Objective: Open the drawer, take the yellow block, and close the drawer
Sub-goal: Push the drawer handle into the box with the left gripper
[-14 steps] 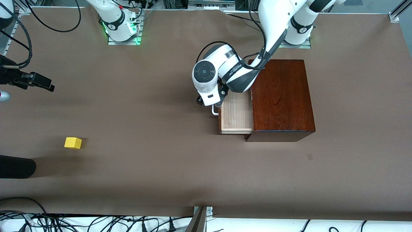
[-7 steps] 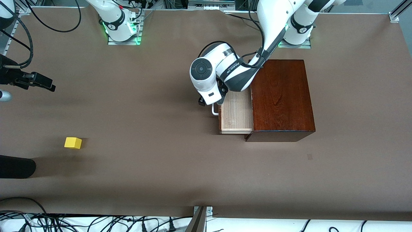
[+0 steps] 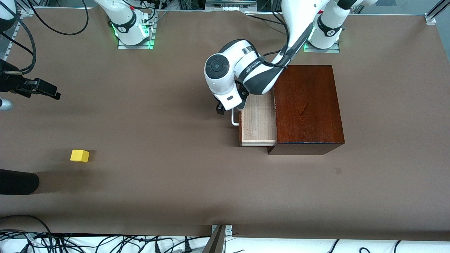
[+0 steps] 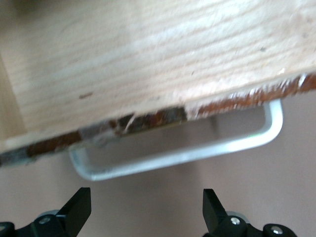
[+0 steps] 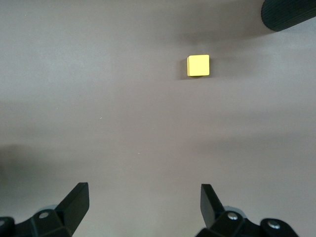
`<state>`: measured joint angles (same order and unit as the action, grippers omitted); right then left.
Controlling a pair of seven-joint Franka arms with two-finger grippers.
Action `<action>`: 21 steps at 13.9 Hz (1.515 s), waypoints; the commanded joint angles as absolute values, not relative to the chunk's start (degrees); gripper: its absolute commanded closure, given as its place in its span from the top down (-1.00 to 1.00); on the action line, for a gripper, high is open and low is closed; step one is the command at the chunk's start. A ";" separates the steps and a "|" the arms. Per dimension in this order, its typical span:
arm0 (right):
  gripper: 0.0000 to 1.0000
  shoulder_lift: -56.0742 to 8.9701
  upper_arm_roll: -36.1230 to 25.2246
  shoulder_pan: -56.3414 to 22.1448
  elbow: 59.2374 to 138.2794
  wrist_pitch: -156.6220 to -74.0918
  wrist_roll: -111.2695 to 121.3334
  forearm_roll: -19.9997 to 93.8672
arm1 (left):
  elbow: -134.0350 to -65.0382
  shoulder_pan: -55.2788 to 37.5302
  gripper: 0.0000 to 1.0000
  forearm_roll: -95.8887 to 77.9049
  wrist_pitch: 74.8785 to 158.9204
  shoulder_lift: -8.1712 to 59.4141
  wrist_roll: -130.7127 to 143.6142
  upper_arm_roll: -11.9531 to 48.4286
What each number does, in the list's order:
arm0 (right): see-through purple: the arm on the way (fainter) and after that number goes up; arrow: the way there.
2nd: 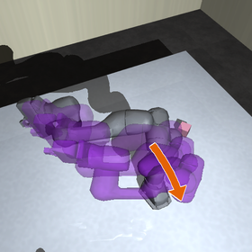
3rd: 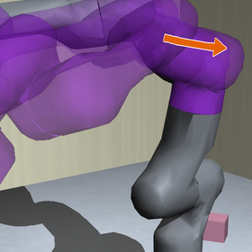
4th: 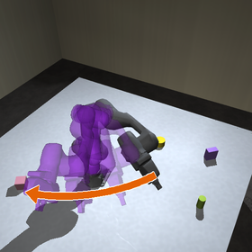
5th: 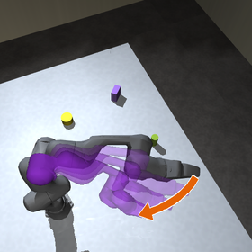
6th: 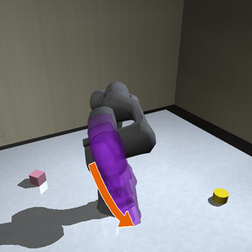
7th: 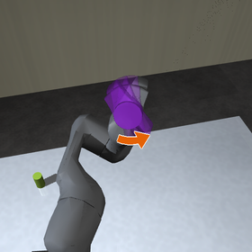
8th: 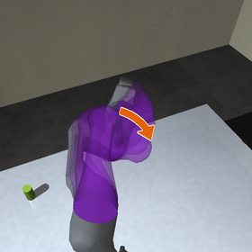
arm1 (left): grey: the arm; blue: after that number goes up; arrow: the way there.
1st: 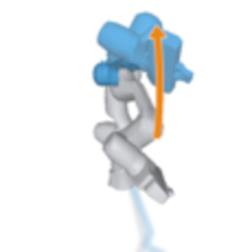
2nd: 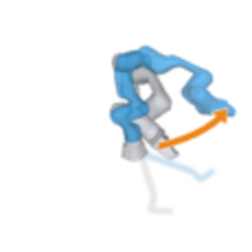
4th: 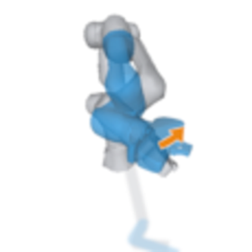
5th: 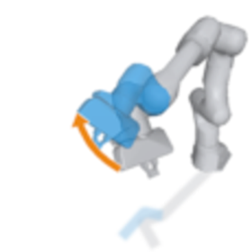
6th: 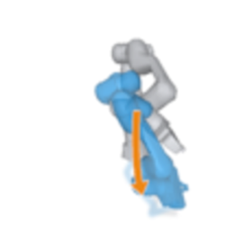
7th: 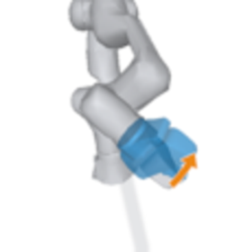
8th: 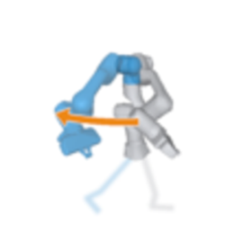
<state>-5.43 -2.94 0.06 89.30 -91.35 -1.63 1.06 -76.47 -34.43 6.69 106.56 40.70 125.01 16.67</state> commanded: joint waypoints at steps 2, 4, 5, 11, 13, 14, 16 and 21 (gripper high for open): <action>1.00 -4.13 -3.43 -0.44 90.35 -91.49 -1.93 1.85 | -77.96 -35.33 1.00 12.12 106.35 41.66 126.74 16.17; 1.00 -4.22 -3.43 -0.44 90.26 -91.49 -1.93 1.76 | -77.96 -35.33 1.00 12.56 106.17 41.84 126.39 16.17; 1.00 -4.13 -3.43 -0.44 90.26 -91.41 -1.93 1.76 | -77.96 -35.33 1.00 12.83 106.08 41.84 126.21 16.17; 1.00 -4.39 -3.34 -0.44 90.35 -91.58 -1.93 1.67 | -77.96 -34.37 1.00 14.77 105.21 41.22 125.86 16.08; 1.00 -4.48 -3.34 -0.53 90.26 -91.85 -1.93 1.50 | -77.96 -33.84 1.00 14.24 105.12 40.87 126.12 16.08; 1.00 -4.48 -3.25 -0.44 90.26 -91.76 -1.93 1.49 | -77.96 -33.32 1.00 14.06 105.12 40.70 126.38 16.08; 1.00 -4.48 -3.34 -0.53 90.26 -91.93 -1.93 1.49 | -78.57 -32.26 1.00 14.06 104.86 39.82 126.39 16.08; 1.00 -4.48 -3.25 -0.44 90.26 -91.93 -1.93 1.49 | -81.73 -29.80 1.00 14.06 104.77 37.01 125.77 16.08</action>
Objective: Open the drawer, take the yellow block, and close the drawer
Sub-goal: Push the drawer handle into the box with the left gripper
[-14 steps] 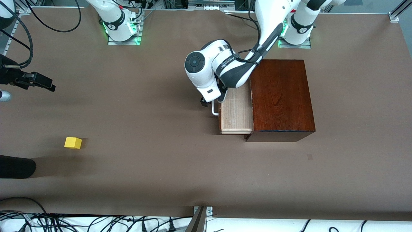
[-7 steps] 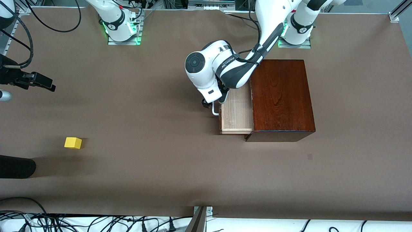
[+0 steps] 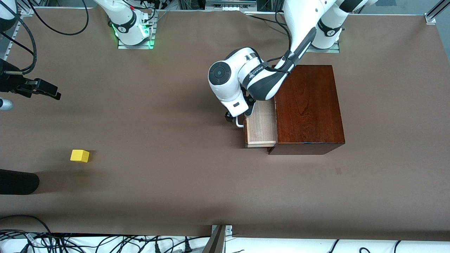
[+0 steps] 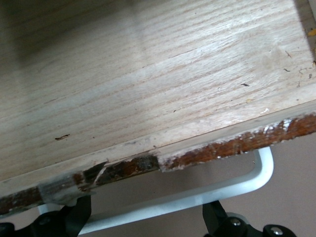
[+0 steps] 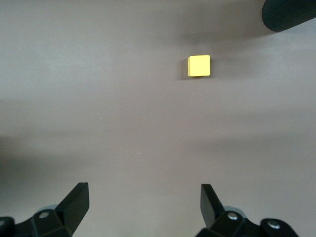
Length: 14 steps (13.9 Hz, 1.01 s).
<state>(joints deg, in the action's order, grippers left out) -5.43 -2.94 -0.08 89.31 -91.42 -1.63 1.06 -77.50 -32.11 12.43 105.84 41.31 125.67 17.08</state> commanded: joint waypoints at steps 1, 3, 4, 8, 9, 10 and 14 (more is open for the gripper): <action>1.00 -4.48 -3.25 -0.53 90.26 -92.02 -1.93 1.49 | -82.70 -29.27 1.00 14.06 104.77 36.04 125.77 16.08; 1.00 -4.48 -3.25 -0.53 90.26 -92.11 -1.93 1.41 | -84.98 -28.22 1.00 14.06 104.77 34.72 125.77 16.08; 1.00 -4.48 -3.34 -0.44 90.26 -92.02 -1.93 1.41 | -85.86 -27.78 1.00 14.06 104.77 34.28 125.86 16.08; 1.00 -4.40 -3.25 -0.53 90.26 -92.02 -1.93 1.32 | -90.16 -25.59 1.00 14.32 104.76 31.74 125.68 16.08; 1.00 -4.48 -3.34 -0.53 90.26 -92.11 -1.93 1.41 | -91.31 -24.79 1.00 14.41 104.77 30.95 124.81 16.08; 1.00 -4.48 -3.25 -0.53 90.26 -92.11 -1.93 1.32 | -92.28 -23.83 1.00 14.41 104.77 30.15 123.76 16.17; 1.00 -4.66 -3.25 -0.53 90.26 -92.11 -1.93 1.32 | -94.04 -21.54 1.00 14.41 104.77 29.18 122.26 16.61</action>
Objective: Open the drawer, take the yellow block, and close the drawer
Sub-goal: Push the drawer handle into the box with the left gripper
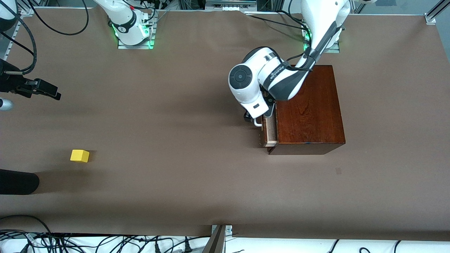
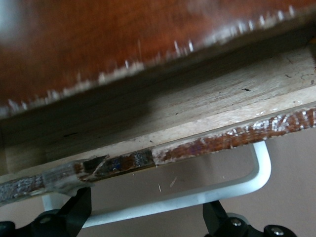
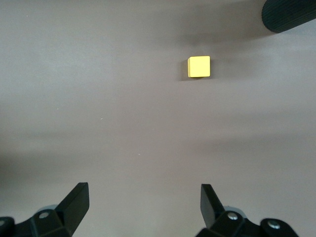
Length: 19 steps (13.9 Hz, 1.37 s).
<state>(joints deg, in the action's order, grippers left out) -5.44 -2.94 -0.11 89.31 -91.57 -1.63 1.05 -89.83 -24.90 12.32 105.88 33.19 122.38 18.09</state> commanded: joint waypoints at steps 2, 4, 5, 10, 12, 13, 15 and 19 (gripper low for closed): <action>1.00 -4.66 -3.25 -0.53 90.26 -92.11 -1.93 1.41 | -94.92 -20.22 1.00 14.41 104.68 28.48 120.94 16.70; 1.00 -4.66 -3.25 -0.53 90.26 -92.11 -1.93 1.32 | -95.10 -19.34 1.00 14.41 103.98 27.95 119.63 16.79; 1.00 -4.66 -3.25 -0.53 90.26 -92.02 -1.93 1.32 | -95.10 -18.81 1.00 14.41 103.89 27.86 119.45 16.96; 1.00 -4.66 -3.25 -0.53 90.26 -92.02 -1.93 1.41 | -93.61 -18.46 1.00 14.06 104.32 26.55 118.39 19.49; 1.00 -4.66 -3.25 -0.53 90.26 -92.02 -1.76 1.41 | -89.32 -19.24 1.00 13.89 104.41 26.46 118.56 21.87; 1.00 -4.66 -3.16 -0.53 90.26 -92.02 -1.76 1.41 | -87.99 -19.25 1.00 13.19 104.15 26.28 118.48 23.71; 1.00 -4.75 -3.25 -0.53 90.26 -92.02 -1.76 1.41 | -87.36 -19.16 1.00 11.43 104.06 24.18 118.30 25.22; 1.00 -4.66 -3.25 -0.53 90.26 -92.02 -1.93 1.41 | -86.49 -14.26 1.00 6.61 103.28 17.95 101.50 25.93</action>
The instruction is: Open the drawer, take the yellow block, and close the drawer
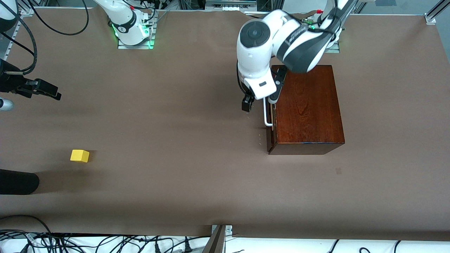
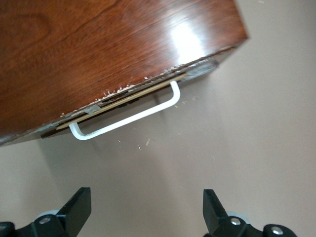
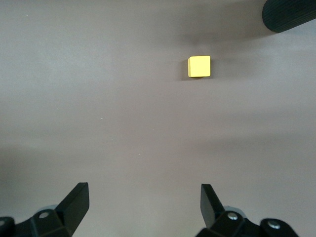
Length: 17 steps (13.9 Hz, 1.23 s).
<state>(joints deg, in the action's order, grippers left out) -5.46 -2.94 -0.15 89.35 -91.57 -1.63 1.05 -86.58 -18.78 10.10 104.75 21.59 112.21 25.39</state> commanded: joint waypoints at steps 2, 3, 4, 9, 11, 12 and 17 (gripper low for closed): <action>1.00 -4.66 -3.25 -0.53 90.26 -92.02 -1.76 1.32 | -86.40 -7.33 1.00 2.57 99.34 14.78 84.28 25.93; 1.00 -4.66 -3.25 -0.53 90.26 -92.02 -1.76 1.32 | -86.40 -4.42 1.00 1.24 98.01 13.46 77.67 25.84; 1.00 -4.66 -3.25 -0.53 90.26 -92.11 -1.76 1.32 | -86.48 -1.52 1.00 0.88 96.43 11.97 70.82 25.75; 1.00 -4.66 -3.16 -0.53 89.39 -92.11 -1.76 1.14 | -87.89 2.46 1.00 0.70 90.97 4.85 38.91 14.88; 1.00 -4.57 -3.25 -0.53 89.30 -91.93 -1.67 1.14 | -89.81 1.76 1.00 0.79 90.97 2.82 26.43 8.90; 1.00 -4.57 -3.16 -0.53 89.30 -91.93 -1.67 1.14 | -91.56 1.32 1.00 0.79 91.23 1.59 19.58 5.74; 1.00 -4.57 -3.25 -0.53 89.30 -91.85 -1.50 1.05 | -97.81 -0.44 1.00 1.58 96.93 -1.05 7.91 0.18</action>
